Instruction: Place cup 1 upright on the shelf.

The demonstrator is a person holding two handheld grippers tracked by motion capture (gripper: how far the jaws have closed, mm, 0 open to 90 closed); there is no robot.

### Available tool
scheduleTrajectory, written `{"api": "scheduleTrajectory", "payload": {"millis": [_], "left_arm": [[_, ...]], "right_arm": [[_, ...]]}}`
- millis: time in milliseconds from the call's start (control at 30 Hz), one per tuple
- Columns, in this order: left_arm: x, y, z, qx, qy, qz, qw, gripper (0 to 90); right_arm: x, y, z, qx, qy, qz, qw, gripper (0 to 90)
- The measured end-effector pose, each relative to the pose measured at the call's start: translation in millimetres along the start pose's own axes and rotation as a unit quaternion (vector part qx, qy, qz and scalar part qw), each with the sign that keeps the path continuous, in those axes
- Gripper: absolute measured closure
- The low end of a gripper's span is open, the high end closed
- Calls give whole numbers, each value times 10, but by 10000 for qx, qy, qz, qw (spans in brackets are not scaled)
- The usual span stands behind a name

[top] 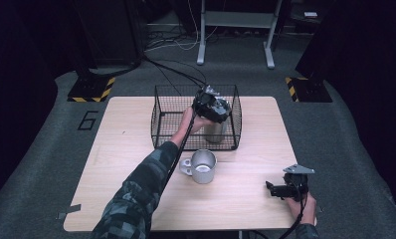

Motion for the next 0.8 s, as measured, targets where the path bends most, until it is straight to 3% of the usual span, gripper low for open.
{"api": "scheduleTrajectory", "payload": {"millis": [367, 633, 800], "left_arm": [[-1, -103, -10, 2, -172, -188, 9997, 0], [-17, -284, -43, 37, -134, -213, 9997, 0], [-2, -453, -113, -53, -106, -291, 9995, 0]], "right_arm": [[-2, -2, 3, 14, 8, 13, 10000, 0], [-1, 0, 1, 4, -1, 3, 10000, 0], [3, 2, 3, -12, 35, -11, 10000, 0]]}}
Point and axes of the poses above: each handheld gripper's, and its own axes: y roughly forward along the jaws, x roughly out of its top, z roughly to its left, the point moved 8 cm from there along y, roughly forward along the jaws, and after that the axes turned 1 degree about x, right-handed, at the moved point
